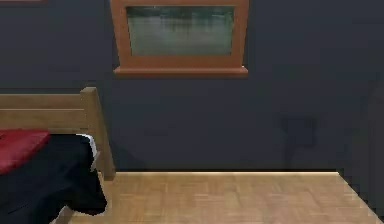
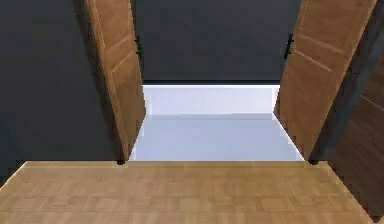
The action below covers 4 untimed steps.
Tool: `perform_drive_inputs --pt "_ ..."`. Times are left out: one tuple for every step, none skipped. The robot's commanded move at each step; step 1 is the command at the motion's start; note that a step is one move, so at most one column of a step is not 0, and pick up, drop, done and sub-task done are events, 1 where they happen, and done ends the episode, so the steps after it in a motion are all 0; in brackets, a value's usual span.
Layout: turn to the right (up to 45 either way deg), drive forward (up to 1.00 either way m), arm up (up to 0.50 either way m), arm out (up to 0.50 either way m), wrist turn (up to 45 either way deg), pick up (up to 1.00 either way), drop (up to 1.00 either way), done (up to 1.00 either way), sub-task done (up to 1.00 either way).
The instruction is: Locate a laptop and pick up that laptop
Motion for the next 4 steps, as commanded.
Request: perform_drive_inputs --pt "-45.0 0.00 0.00 0.00 0.0 0.00 0.00 0.00 0.00" --pt "-45.0 0.00 0.00 0.00 0.0 0.00 0.00 0.00 0.00" --pt "-45.0 0.00 0.00 0.00 0.0 0.00 0.00 0.00 0.00" --pt "-27.0 0.00 0.00 0.00 0.0 0.00 0.00 0.00 0.00"
